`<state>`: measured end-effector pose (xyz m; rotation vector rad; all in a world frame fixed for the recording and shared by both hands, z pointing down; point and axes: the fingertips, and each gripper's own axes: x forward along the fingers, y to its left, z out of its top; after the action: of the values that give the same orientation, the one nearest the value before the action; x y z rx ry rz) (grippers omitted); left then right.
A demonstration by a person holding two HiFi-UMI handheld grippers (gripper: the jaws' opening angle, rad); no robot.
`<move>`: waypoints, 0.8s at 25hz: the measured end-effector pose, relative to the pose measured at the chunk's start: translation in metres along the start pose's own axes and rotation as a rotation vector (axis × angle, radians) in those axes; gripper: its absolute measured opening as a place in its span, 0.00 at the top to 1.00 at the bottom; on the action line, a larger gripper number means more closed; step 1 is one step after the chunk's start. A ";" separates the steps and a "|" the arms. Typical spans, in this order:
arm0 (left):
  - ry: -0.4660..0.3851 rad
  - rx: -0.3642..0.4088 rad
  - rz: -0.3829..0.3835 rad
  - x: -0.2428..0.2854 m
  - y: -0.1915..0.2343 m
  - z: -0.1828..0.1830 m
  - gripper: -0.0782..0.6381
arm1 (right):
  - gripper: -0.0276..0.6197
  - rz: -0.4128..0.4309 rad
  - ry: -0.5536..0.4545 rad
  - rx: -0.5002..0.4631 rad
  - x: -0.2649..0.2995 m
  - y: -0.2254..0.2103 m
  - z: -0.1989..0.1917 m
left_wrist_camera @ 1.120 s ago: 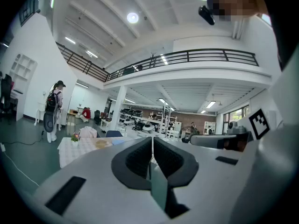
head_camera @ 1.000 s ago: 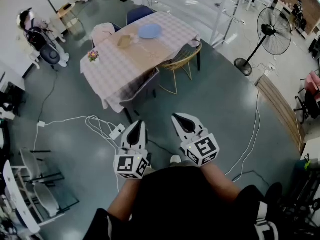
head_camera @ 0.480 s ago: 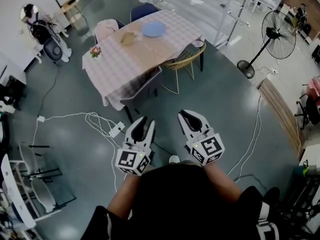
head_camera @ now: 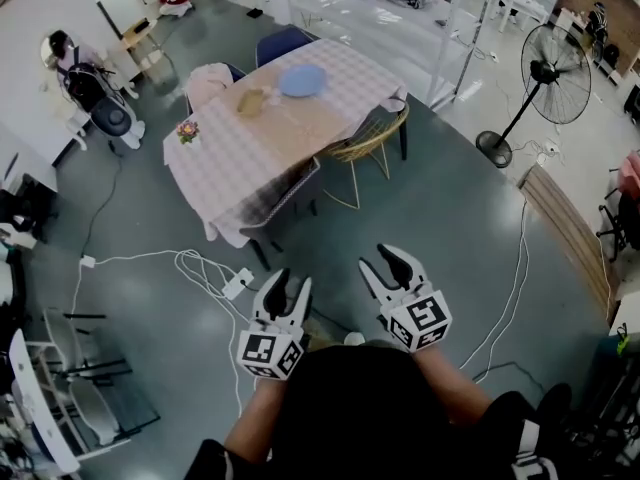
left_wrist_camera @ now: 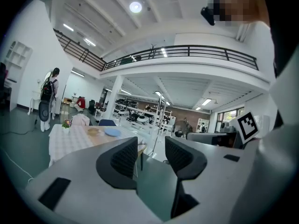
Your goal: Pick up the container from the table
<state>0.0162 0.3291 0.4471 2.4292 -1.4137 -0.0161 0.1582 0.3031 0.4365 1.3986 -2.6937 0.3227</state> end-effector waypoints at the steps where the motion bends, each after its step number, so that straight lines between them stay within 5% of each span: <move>1: 0.012 -0.005 -0.001 0.003 0.002 -0.004 0.66 | 0.74 -0.001 0.001 0.011 0.004 -0.002 -0.003; 9: 0.036 -0.027 -0.044 0.074 0.034 -0.007 0.66 | 0.74 -0.010 0.050 0.031 0.059 -0.036 -0.016; 20: 0.041 -0.060 -0.032 0.223 0.170 0.056 0.66 | 0.74 -0.008 0.088 -0.022 0.250 -0.118 0.045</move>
<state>-0.0237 0.0477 0.4767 2.3894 -1.3380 -0.0156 0.1112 0.0275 0.4537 1.3557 -2.6129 0.3448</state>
